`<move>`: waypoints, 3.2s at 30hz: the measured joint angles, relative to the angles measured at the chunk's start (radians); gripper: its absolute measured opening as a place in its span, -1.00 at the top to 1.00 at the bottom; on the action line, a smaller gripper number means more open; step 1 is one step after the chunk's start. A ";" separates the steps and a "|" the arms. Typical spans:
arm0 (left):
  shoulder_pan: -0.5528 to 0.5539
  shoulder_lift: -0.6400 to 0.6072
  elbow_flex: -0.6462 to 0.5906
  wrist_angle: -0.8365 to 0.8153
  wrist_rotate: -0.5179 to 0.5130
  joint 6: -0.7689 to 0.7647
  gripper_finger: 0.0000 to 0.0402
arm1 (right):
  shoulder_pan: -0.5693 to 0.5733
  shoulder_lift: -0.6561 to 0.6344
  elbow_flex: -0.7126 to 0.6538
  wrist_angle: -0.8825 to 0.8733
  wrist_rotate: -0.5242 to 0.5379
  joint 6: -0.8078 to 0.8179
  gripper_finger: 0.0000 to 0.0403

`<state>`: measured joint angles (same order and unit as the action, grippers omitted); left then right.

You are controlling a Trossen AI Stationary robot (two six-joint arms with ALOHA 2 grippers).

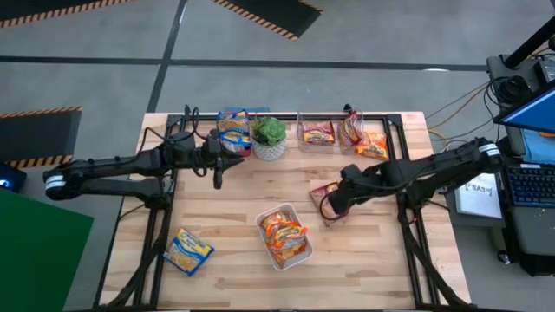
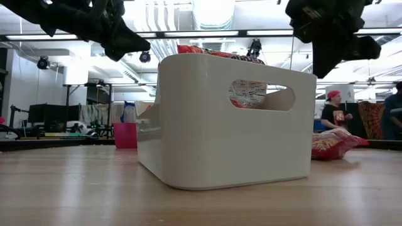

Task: Sort Maruchan noodles
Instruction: Put the red noodle pack into the transparent bin

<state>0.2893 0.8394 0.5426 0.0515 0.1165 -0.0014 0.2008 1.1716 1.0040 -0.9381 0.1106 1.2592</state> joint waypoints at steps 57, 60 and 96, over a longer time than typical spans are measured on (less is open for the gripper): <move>0.000 0.011 0.000 -0.002 -0.001 0.049 0.81 | -0.005 0.269 -0.030 0.064 0.018 -0.022 -0.84; 0.000 0.011 0.000 -0.005 -0.001 0.049 0.81 | -0.008 0.312 -0.037 0.126 0.013 -0.057 -0.84; 0.000 0.011 -0.001 -0.008 -0.001 0.048 0.81 | -0.036 0.347 -0.072 0.170 0.020 -0.103 0.54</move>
<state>0.2895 0.8505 0.5419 0.0433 0.1158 0.0465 0.1646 1.5183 0.9318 -0.7680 0.1307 1.1567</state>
